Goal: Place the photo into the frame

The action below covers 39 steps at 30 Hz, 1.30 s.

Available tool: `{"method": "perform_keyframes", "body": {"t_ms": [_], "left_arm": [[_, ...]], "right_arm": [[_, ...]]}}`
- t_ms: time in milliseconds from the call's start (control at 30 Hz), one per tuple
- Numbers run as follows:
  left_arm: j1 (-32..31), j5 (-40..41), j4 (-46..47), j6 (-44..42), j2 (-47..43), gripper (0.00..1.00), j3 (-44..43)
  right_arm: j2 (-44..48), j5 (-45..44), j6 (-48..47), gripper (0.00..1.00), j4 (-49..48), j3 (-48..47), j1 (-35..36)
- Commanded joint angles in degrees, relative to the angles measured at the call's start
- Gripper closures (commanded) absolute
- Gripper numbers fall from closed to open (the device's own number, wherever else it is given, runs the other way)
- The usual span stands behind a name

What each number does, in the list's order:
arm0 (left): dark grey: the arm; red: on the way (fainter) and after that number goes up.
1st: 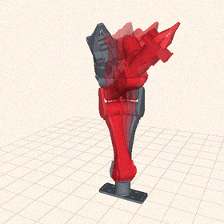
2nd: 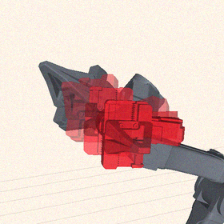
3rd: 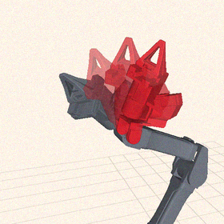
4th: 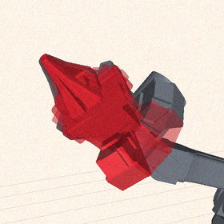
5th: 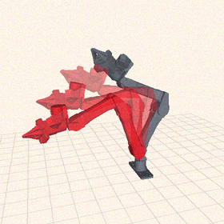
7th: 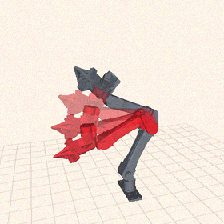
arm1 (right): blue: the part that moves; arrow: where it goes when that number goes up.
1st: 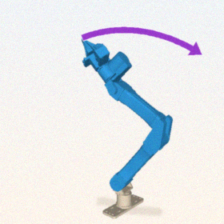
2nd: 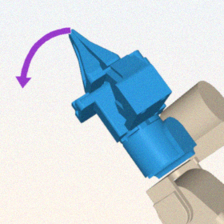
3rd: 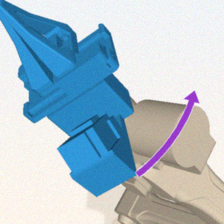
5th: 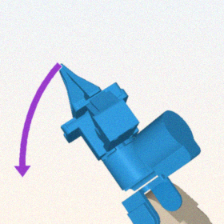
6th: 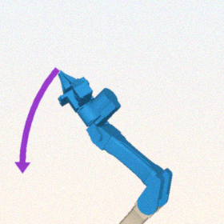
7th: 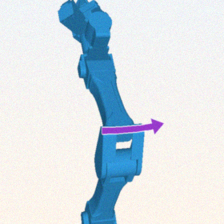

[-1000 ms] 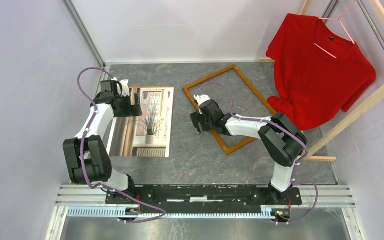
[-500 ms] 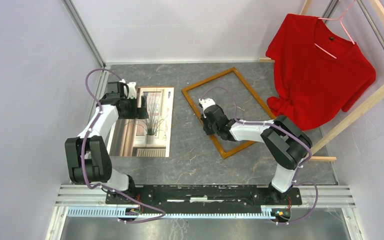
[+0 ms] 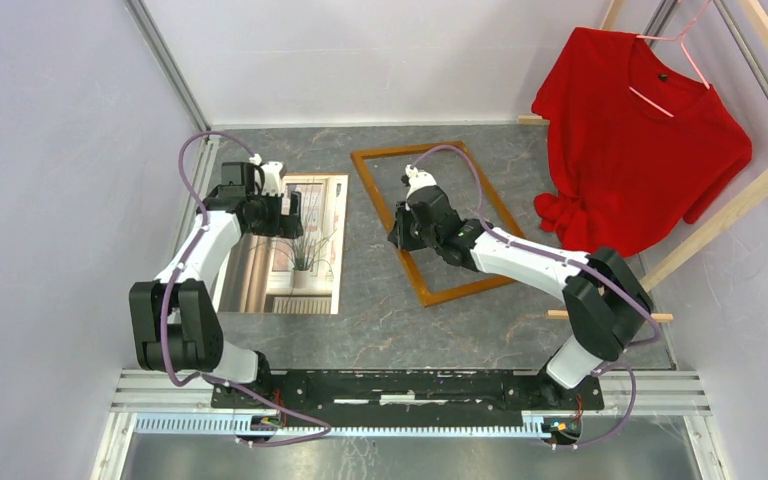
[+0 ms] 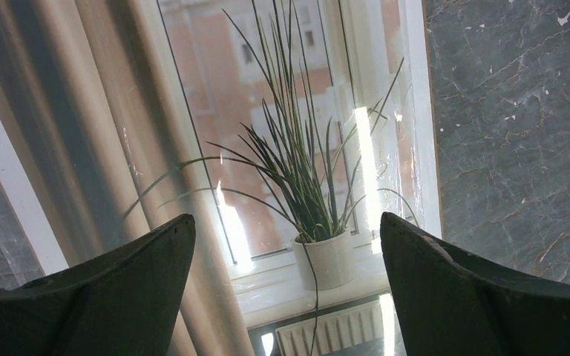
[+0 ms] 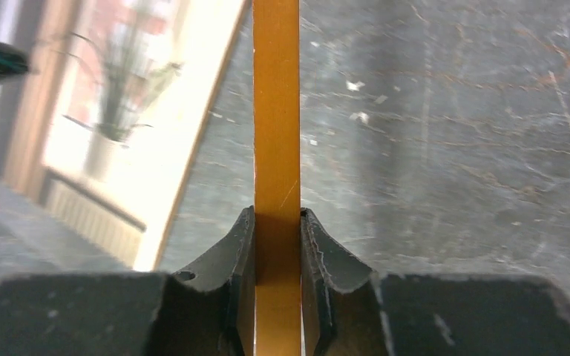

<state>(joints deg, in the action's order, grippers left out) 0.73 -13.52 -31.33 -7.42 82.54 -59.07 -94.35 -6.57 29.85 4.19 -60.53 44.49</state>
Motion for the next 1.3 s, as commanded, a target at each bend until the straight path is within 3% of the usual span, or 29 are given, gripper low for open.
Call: {"method": "perform_keyframes", "body": {"t_ms": [0, 567, 800, 1133, 1267], "left_arm": [[-0.05, -1.25, -0.19, 1.00, 1.18, 0.00, -3.42], [-3.40, -5.23, -2.03, 10.56, -2.30, 0.00, -8.56], [-3.40, -6.31, -3.78, 12.48, -4.82, 0.00, -11.33], [-3.41, -6.96, -5.17, 14.56, -7.71, 0.00, -15.42], [-3.44, -8.85, -4.82, 15.74, -7.68, 0.00, -15.62]], "right_arm": [[6.29, 3.51, 10.16, 1.00, -1.46, -5.33, 1.85], [11.02, 4.43, 29.67, 1.00, -3.80, -13.95, 8.13], [12.41, 3.55, 41.55, 1.00, -13.20, -10.02, 9.82], [9.61, 5.59, 44.93, 1.00, -15.04, -12.25, 11.06], [10.06, 5.64, 44.29, 0.84, -16.14, -10.58, 10.91]]}}
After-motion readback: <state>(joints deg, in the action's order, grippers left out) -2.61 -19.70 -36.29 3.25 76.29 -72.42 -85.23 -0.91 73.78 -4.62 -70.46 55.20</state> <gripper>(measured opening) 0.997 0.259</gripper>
